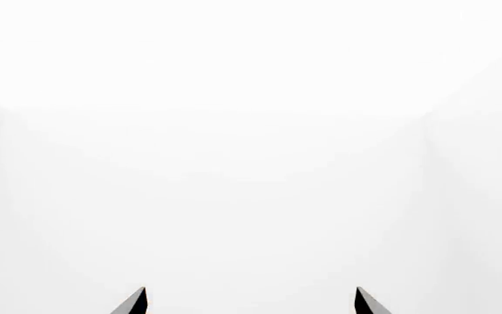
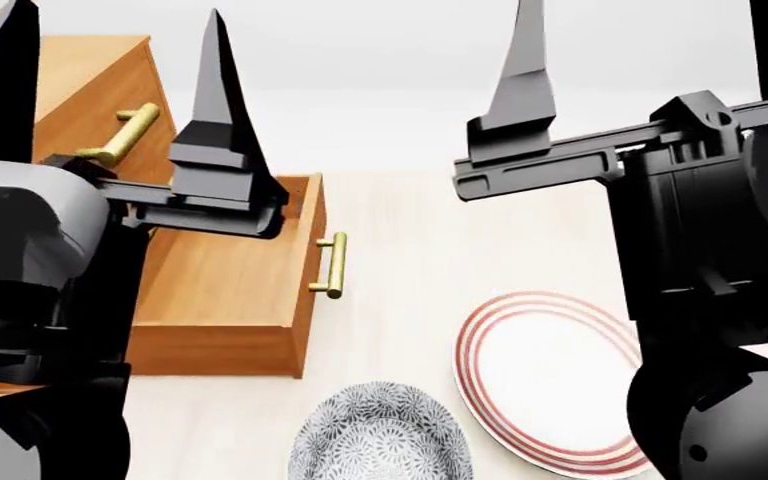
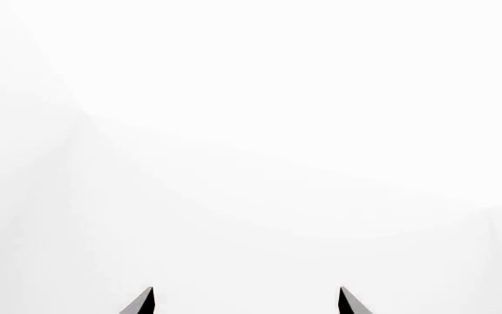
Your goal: Open the bottom drawer of the cabinet.
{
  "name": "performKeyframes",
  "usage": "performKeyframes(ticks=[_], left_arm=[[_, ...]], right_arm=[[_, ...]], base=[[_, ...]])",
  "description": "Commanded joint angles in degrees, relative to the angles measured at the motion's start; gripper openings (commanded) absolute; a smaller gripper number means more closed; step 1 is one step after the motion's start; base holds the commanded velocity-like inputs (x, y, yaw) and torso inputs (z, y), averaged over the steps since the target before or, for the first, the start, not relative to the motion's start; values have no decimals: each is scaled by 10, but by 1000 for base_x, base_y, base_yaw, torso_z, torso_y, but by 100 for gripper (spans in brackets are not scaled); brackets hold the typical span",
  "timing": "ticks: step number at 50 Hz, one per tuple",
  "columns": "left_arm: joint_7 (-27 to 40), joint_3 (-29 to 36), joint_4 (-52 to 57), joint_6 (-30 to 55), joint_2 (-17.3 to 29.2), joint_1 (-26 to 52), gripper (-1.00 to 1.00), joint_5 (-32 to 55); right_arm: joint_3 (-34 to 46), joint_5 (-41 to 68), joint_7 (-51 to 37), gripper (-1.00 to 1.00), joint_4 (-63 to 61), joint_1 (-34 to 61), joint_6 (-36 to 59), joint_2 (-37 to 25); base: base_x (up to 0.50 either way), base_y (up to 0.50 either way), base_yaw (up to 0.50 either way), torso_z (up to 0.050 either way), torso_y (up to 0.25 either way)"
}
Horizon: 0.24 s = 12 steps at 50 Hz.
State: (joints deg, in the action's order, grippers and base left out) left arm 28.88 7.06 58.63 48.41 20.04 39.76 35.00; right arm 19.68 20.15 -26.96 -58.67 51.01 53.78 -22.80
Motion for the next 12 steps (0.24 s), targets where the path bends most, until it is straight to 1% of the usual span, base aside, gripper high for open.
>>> performKeyframes(ticks=[1, 12], left_arm=[[15, 12, 2, -8, 12, 4, 100, 9], [26, 19, -3, -14, 22, 10, 100, 17]], right_arm=[[-2, 15, -9, 100, -5, 9, -2, -7], [1, 26, -17, 100, 0, 14, -10, -13]], base=[[0, 0, 0, 0, 0], [0, 0, 0, 0, 0]])
